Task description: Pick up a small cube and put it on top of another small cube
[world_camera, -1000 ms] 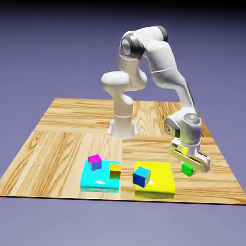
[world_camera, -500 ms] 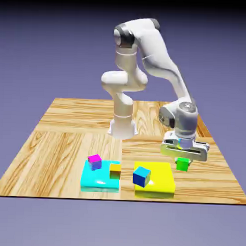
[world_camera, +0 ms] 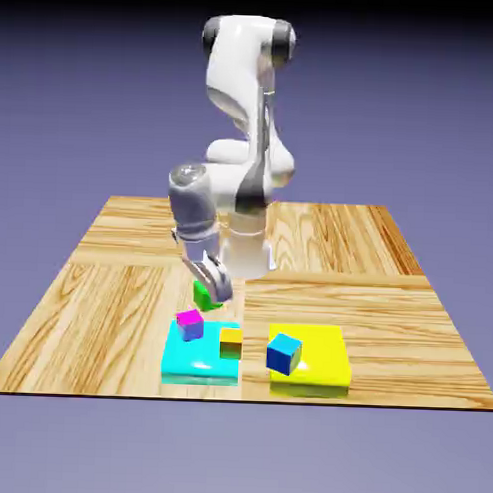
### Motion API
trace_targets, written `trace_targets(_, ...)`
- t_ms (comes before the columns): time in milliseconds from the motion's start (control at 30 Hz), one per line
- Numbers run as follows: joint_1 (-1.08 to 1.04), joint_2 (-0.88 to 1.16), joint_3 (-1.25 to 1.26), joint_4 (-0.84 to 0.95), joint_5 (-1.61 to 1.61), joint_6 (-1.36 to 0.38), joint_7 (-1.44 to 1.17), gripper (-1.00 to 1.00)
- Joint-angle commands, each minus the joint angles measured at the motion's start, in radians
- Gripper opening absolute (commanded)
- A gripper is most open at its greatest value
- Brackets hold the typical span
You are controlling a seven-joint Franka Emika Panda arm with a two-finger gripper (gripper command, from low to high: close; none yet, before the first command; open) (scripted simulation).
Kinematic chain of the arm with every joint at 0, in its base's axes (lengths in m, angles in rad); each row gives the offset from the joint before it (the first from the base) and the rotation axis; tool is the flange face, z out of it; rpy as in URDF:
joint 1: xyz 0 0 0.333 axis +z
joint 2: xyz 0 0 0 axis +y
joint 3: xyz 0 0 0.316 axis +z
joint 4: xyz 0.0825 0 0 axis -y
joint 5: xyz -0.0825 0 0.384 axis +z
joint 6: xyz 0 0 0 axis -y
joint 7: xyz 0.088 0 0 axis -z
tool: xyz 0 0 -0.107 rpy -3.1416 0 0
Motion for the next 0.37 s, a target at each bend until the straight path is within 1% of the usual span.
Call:
trace_targets(0,0.003,-0.003,-0.002,0.0,0.0,-0.004,0.001,-1.0)
trace_targets(33,0.003,-0.003,-0.002,0.0,0.0,-0.004,0.001,-1.0)
trace_targets(200,0.017,0.152,0.006,-0.049,0.002,0.2,-0.001,-1.0)
trace_targets(233,0.017,0.152,0.006,-0.049,0.002,0.2,-0.001,1.0)
trace_targets(267,0.017,0.152,0.006,-0.049,0.002,0.2,-0.001,1.0)
trace_targets(333,0.011,0.086,0.003,-0.028,0.001,0.113,0.0,1.0)
